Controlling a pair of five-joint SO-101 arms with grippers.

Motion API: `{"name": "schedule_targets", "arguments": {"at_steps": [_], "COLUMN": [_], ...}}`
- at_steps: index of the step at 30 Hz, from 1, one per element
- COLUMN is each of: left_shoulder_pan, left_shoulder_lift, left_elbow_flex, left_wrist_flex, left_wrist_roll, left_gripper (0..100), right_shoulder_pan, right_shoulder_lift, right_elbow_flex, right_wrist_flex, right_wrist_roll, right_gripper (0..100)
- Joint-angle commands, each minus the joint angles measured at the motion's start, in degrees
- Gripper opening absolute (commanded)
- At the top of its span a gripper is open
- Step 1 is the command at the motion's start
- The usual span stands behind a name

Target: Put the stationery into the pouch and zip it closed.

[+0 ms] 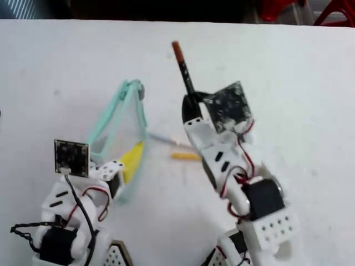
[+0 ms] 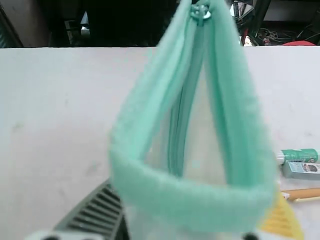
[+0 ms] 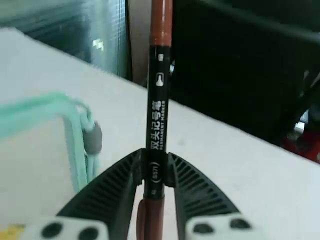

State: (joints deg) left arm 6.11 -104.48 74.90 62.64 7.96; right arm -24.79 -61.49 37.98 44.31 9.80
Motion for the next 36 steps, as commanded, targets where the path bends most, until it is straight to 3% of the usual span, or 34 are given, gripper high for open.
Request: {"name": "schedule_targets", "arguments": {"at_steps": [1, 6, 8, 22, 27, 36], "left_shoulder_pan": [-0.3, -0.7, -0.7, -0.5, -0.7, -0.7], "left_shoulder_lift": [0.0, 0.0, 0.0, 0.0, 0.0, 0.0], "left_elbow_flex": [-3.3, -3.3, -3.3, -0.3, -0.2, 0.5], "left_wrist_flex": [4.7, 6.3, 6.3, 3.4, 3.4, 2.5], "left_wrist_roll": [-2.8, -4.0, -4.0, -4.0, -4.0, -4.0], "left_gripper": [30, 30, 29, 29, 29, 29], "right_shoulder_pan": [-5.8, -22.9, -25.5, -23.0, -20.4, -20.6], "right_shoulder_lift": [-2.3, 1.3, 4.5, 24.8, 28.1, 21.3], "right_elbow_flex": [-12.4, -18.5, -19.1, -20.0, -19.2, -14.2], "right_wrist_flex": [-1.1, -3.4, -6.5, -20.2, -18.2, -15.1], "right_wrist_roll": [-2.5, -3.3, -3.7, -11.8, -14.9, -15.2], "right_gripper": [1.8, 1.8, 1.8, 1.8, 1.8, 1.8]}}
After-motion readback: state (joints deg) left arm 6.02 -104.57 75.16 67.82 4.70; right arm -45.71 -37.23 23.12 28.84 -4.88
